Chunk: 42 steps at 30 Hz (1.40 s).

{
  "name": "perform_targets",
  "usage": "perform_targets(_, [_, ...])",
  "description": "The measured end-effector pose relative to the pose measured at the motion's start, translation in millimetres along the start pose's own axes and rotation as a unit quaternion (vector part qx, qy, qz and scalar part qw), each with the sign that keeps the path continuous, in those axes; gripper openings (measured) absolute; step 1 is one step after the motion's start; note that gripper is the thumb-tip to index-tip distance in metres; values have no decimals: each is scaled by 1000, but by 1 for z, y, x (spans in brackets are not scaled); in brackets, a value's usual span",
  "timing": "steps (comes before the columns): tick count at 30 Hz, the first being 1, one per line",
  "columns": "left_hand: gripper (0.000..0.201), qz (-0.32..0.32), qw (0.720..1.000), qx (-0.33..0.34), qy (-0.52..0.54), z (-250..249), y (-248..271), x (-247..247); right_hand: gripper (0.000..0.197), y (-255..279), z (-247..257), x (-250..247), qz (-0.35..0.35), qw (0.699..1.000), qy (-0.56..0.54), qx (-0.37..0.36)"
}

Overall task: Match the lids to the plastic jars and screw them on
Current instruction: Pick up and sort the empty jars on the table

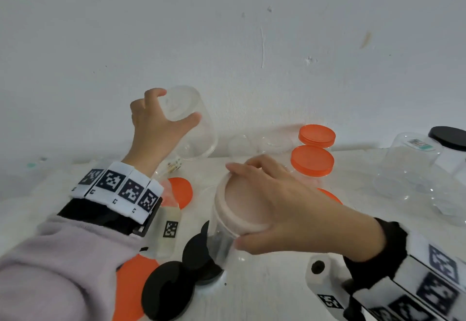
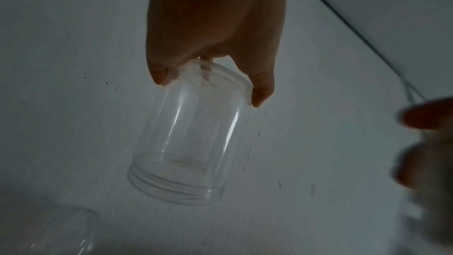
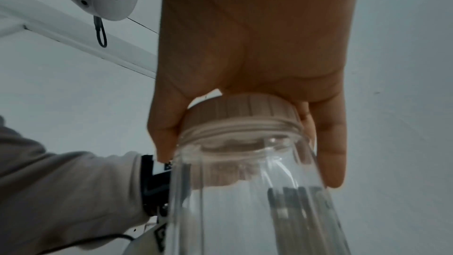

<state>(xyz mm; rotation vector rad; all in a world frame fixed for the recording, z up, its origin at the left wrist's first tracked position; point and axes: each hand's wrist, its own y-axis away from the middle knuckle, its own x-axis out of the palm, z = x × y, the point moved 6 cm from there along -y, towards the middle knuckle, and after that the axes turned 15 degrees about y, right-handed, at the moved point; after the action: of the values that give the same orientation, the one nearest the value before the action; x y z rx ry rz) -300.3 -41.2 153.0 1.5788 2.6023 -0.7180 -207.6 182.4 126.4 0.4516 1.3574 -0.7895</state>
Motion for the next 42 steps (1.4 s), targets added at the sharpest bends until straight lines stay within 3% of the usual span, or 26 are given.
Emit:
perform_targets(5, [72, -94, 992, 73, 43, -17, 25, -50, 90, -53, 15, -2, -54, 998, -21, 22])
perform_targets(11, [81, -157, 980, 59, 102, -7, 54, -99, 89, -123, 8, 25, -78, 989, 79, 95])
perform_targets(17, [83, -164, 974, 31, 153, 11, 82, -125, 91, -177, -2, 51, -41, 979, 92, 175])
perform_targets(21, [62, -169, 969, 14, 182, 17, 97, -137, 81, -199, -6, 65, 6, 972, 113, 204])
perform_targets(23, [55, -175, 966, 1, 188, 18, 104, -142, 75, -206, -7, 71, 9, 971, 134, 196])
perform_targets(25, [54, -177, 964, -13, 200, 20, 109, -145, 82, -209, -12, 73, -5, 966, 138, 219])
perform_targets(28, [59, -176, 958, -28, 223, 24, 114, -145, 82, -219, -17, 76, 12, 968, 118, 222])
perform_targets(32, [82, -172, 949, -44, 259, 25, 120, -140, 60, -232, -24, 77, 29, 968, 129, 213])
perform_targets(37, [92, -165, 946, -73, 269, 25, 123, -134, 31, -227, -20, 75, 52, 964, 152, 210])
perform_targets(39, [93, -166, 945, -83, 270, 28, 123, -132, 36, -220, -18, 73, 52, 966, 143, 211])
perform_targets(42, [78, -176, 941, -93, 275, 35, 125, -131, 47, -205, -6, 65, 26, 966, 155, 208])
